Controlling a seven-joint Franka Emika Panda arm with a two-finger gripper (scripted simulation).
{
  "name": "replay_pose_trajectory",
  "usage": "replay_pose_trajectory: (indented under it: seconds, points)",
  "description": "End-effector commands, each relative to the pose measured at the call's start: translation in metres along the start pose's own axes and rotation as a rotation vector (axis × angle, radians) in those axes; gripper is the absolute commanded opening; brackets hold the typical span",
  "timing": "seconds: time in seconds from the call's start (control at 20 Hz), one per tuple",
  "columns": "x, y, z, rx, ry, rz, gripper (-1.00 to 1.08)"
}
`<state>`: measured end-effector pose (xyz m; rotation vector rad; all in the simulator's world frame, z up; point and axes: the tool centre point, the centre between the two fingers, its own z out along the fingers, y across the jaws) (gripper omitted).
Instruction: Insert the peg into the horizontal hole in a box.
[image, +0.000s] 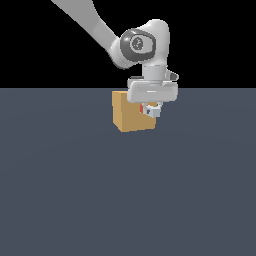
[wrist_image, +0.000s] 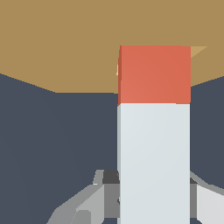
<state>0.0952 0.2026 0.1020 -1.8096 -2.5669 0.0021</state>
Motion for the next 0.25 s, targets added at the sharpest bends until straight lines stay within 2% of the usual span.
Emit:
replay_pose_trajectory:
  seconds: [0.0,0.2]
  points:
    - [0.0145,0.0004,-0.0014,-0.002,-0.001,0.001,-1.0]
    - [0.0229,0.0004,-0.0017,-0.003,-0.001,0.001,-1.0]
